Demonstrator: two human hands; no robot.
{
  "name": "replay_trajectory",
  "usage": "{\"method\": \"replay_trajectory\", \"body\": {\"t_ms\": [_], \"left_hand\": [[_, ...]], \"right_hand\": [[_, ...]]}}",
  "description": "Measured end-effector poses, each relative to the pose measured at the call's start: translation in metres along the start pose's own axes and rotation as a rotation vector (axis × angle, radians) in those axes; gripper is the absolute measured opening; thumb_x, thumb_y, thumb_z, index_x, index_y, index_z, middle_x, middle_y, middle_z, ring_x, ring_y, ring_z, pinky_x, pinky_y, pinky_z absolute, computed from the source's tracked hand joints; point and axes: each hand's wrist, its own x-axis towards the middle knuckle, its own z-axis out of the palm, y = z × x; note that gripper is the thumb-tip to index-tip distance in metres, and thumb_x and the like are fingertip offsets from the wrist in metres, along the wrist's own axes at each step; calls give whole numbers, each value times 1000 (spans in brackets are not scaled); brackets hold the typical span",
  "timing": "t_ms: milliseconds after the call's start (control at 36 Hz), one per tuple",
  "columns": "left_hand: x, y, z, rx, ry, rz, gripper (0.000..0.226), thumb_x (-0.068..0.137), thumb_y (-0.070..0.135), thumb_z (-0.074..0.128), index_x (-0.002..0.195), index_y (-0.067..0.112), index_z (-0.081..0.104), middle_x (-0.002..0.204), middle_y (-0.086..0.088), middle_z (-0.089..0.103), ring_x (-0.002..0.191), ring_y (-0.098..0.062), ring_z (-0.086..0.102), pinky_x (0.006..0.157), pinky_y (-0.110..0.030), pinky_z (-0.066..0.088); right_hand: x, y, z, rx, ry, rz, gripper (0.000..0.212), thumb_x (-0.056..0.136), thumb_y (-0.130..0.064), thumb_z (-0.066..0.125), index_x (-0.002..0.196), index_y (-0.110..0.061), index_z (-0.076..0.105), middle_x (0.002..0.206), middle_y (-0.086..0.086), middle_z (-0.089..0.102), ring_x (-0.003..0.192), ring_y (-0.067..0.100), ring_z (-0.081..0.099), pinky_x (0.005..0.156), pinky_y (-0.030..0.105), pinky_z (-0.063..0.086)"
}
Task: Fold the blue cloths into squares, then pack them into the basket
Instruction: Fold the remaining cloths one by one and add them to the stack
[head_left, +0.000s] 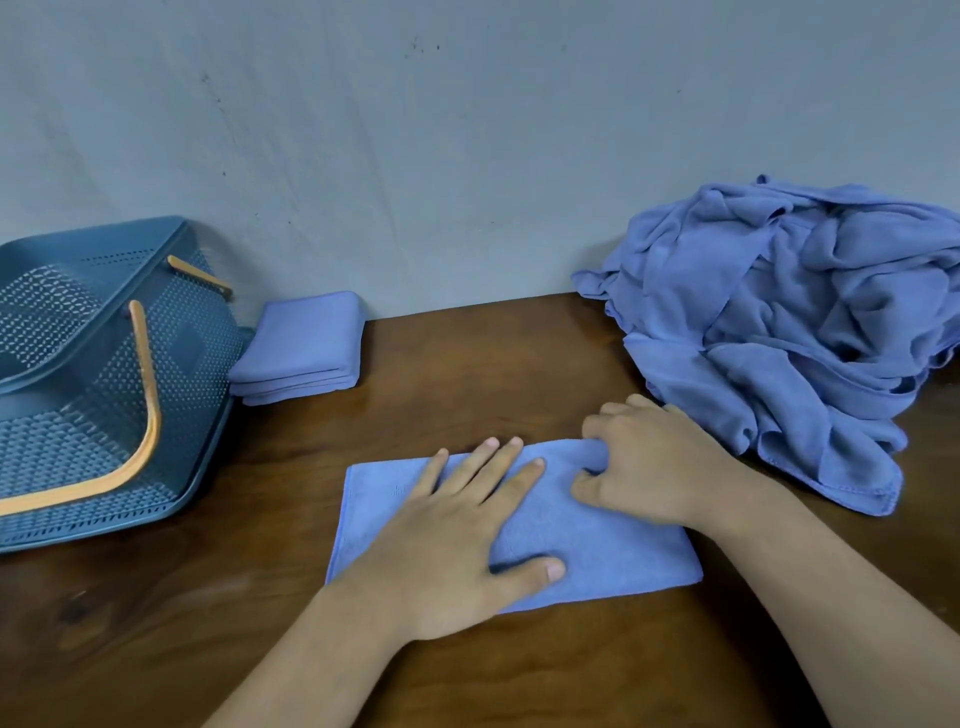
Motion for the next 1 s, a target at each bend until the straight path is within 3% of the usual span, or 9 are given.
{"method": "replay_trajectory", "body": {"t_ms": [83,167,278,333,389,556,667,778,1000], "left_hand": [[0,-2,1,-11,3,4,87,95,87,24,164,49,-14,168,27,-29,150,6,-34,131,-46,-10],[0,-2,3,-22,-1,2,87,95,87,23,163,49,-15,167,27,-30,149,7,-35,131,-45,-11],[2,-2,0,-21,7,-19,87,94,89,20,163,49,-16,167,28,-31,149,7,-36,130,-45,-11],[3,-2,0,-26,18,-46,89,94,89,19,164,47,-14,168,27,-30,149,6,-36,131,-45,-11],[4,-2,2,-22,32,-74,89,93,89,18,165,46,-14,168,26,-29,150,5,-36,131,-45,-11],[2,-6,5,-33,42,-106,90,92,90,15,165,45,-15,167,26,-31,149,5,-37,131,-45,-10],[3,-5,4,-59,56,-112,91,93,89,18,165,44,-15,167,28,-30,149,7,-36,131,-43,-9],[5,-7,4,-69,65,-119,91,93,89,18,165,43,-14,168,28,-28,150,7,-34,131,-42,-9],[22,-17,2,-84,154,-128,89,95,86,24,168,41,2,172,27,-13,154,8,-24,132,-43,-6]], "right_hand": [[0,-2,5,69,35,4,26,83,-53,59,75,-31,47,80,-10,53,82,8,45,73,30,33],[-3,1,3,316,48,90,16,81,-43,66,78,-31,56,71,-9,64,69,7,59,58,33,46],[-10,21,-4,739,70,122,29,87,-37,81,108,-40,61,85,-7,70,73,16,64,65,36,52],[-15,30,-12,874,-31,106,37,94,-33,78,121,-45,56,97,7,73,87,33,67,74,47,57],[-20,33,-16,949,-165,69,36,100,-24,71,126,-44,56,107,4,74,95,26,71,78,40,60],[-21,21,-12,877,-217,61,28,95,-25,77,117,-42,73,116,-16,74,112,3,69,104,37,55],[-21,17,-10,880,-207,56,56,88,-30,85,132,-55,62,126,-24,71,119,-4,65,104,33,55],[-21,22,-4,766,-251,11,88,75,-47,93,144,-67,42,146,-37,50,137,-12,46,116,30,44],[-14,36,-2,713,-213,48,104,73,-51,93,150,-71,28,160,-38,26,148,-12,24,123,26,27]]}}
